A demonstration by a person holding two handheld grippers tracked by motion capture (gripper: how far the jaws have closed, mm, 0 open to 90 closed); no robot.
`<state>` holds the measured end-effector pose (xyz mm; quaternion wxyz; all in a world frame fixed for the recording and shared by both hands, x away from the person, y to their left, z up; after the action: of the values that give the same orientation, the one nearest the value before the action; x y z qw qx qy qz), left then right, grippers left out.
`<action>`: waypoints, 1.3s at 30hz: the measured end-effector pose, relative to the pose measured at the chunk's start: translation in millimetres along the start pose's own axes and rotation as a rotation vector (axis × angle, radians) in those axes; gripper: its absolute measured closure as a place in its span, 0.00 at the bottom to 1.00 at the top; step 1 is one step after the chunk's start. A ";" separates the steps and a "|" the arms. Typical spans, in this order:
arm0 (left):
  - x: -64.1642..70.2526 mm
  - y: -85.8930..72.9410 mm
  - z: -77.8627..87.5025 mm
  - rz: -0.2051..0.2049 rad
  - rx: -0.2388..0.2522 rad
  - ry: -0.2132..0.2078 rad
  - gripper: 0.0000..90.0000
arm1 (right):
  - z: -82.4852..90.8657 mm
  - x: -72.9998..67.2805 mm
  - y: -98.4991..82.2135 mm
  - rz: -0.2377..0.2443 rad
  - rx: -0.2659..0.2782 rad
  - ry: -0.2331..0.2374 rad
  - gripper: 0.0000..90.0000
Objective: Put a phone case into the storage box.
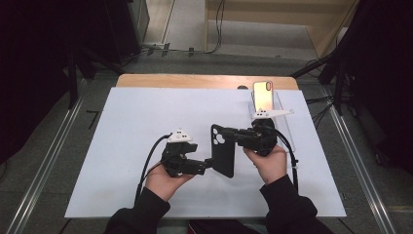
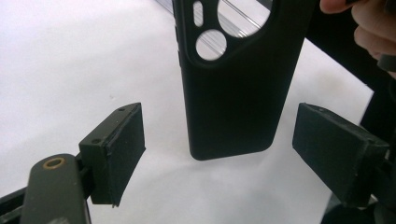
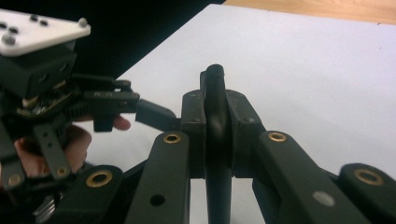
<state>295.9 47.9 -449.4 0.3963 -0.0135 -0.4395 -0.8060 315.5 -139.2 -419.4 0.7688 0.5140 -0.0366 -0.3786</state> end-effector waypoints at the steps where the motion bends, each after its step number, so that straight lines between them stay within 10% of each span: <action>1: -1.0 0.7 0.7 0.001 -0.015 -0.011 0.19 | 0.4 0.2 -0.5 0.004 0.000 0.007 0.86; 39: -12.3 30.6 12.9 -0.165 -0.111 -0.270 0.27 | 9.5 -6.6 -14.3 0.173 -0.076 0.258 0.86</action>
<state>320.0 55.7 -424.6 0.2644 -0.1074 -0.4434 -0.8497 298.8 -145.0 -424.4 0.8157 0.5240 0.0325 -0.2427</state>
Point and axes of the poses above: each handheld gripper's, and its own axes: z roughly backward along the jaws, y roughly out of its top, x roughly to its right, the point moved 5 cm from there along -z, roughly forward along the jaws, and after that the axes turned 5 degrees about z, right-handed, at the moved point
